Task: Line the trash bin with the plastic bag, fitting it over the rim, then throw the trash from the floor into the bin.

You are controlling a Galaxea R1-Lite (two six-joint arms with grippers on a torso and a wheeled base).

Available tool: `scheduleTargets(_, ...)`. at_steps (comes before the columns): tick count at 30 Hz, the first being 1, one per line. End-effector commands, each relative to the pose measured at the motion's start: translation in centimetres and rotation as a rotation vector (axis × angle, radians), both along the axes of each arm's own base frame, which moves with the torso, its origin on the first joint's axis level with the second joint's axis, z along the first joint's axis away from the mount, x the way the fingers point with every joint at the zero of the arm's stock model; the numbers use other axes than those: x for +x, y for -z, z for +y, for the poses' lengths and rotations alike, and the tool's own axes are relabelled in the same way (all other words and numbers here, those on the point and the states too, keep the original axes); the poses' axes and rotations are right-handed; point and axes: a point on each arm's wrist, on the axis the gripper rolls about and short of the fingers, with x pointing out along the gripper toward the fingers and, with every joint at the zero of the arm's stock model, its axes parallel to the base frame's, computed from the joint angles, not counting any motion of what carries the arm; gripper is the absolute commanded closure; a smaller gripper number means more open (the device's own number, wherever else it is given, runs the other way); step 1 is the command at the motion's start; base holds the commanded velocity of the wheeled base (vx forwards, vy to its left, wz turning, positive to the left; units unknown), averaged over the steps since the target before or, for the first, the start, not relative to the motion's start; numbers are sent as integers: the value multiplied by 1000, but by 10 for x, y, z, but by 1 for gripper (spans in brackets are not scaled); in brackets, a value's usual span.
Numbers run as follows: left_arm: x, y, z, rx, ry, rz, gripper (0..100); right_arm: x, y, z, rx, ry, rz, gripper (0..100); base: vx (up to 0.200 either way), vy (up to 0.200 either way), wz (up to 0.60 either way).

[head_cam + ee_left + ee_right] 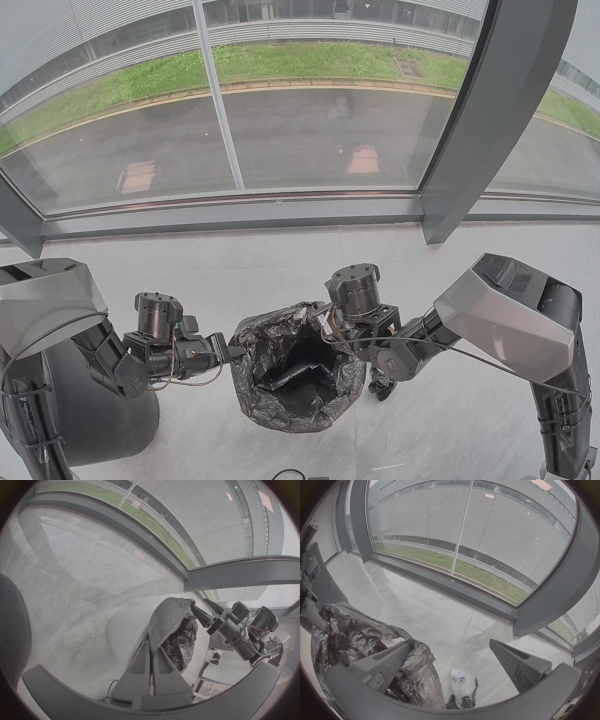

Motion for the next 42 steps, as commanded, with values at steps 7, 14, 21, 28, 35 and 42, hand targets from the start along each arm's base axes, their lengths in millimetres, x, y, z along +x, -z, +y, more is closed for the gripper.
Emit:
scheduleTargets(7, 4, 7, 6, 11, -19, 10, 100, 2, 4, 1, 18, 4, -10, 0, 0, 0, 0)
scheduleTargets(14, 3, 7, 7, 24, -18, 3, 100, 2, 1, 1, 26, 5, -17, 0, 0, 0, 0)
scheduleTargets(21, 3, 7, 7, 23, -17, 3, 0, 2, -1, 0, 34, 7, -19, 0, 0, 0, 0)
scheduleTargets(28, 4, 4, 9, 23, -23, -7, 0, 2, -2, 0, 35, 7, -20, 0, 0, 0, 0)
scheduleTargets(35, 8, 6, 15, 26, -48, -5, 0, 2, -1, 0, 34, 5, -15, 0, 0, 0, 0)
scheduleTargets(42, 19, 12, 26, 55, -80, -25, 0, 0, -2, 2, 46, -2, -29, 0, 0, 0, 0)
